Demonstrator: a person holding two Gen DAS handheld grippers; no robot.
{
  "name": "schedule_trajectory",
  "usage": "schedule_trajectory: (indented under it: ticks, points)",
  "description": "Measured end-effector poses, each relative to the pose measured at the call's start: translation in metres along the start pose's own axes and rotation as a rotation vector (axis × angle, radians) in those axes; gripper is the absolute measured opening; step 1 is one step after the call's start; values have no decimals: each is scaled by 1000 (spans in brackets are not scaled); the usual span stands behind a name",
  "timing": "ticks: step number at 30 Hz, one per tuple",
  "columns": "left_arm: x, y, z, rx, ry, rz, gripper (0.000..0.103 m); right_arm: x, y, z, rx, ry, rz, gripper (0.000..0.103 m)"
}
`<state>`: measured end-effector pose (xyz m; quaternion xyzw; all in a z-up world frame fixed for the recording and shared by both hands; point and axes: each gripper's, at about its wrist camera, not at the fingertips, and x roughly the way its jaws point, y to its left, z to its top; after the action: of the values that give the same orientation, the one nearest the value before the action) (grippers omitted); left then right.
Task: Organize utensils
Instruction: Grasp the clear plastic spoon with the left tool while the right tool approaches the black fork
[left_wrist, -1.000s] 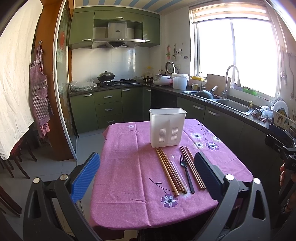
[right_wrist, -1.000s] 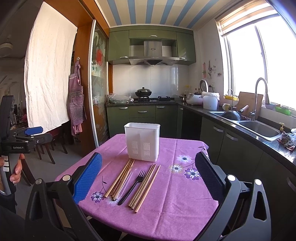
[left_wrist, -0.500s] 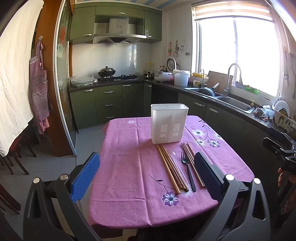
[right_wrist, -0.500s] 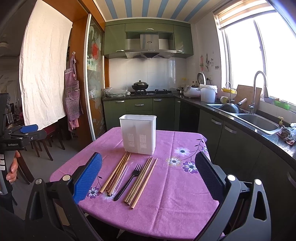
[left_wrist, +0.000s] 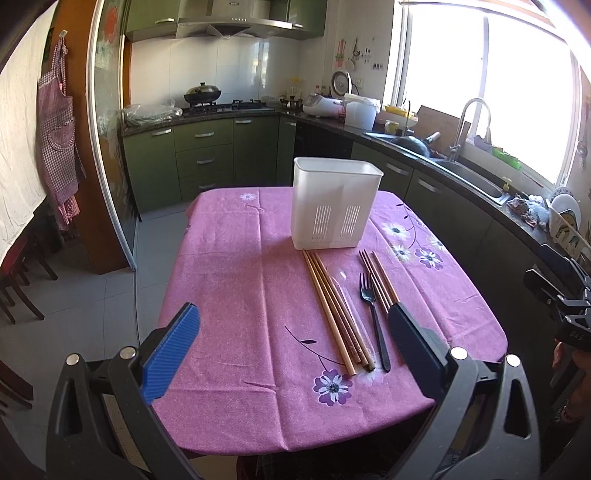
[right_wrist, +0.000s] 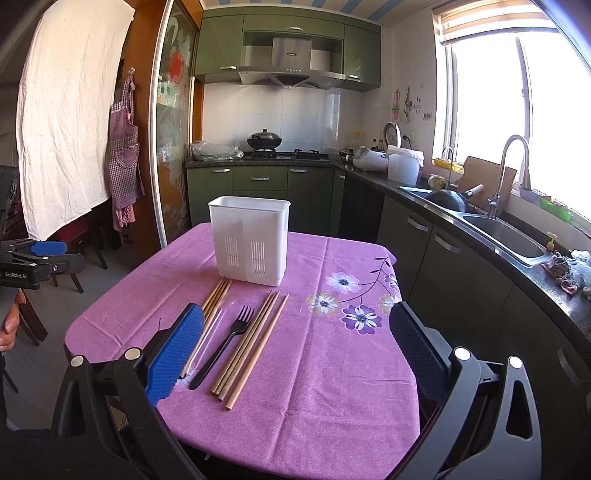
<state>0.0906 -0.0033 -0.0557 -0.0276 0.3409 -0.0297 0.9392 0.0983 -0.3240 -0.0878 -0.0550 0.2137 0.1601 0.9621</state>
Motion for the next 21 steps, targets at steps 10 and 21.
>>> schedule_trajectory:
  ticks: [10,21]
  points:
    - [114,-35,27,-7,346,-124,92,85,-16,19,-53,224,16,99]
    - [216,-76,29,-59,610,-187,30,124,-32,5,-40,335,24,99]
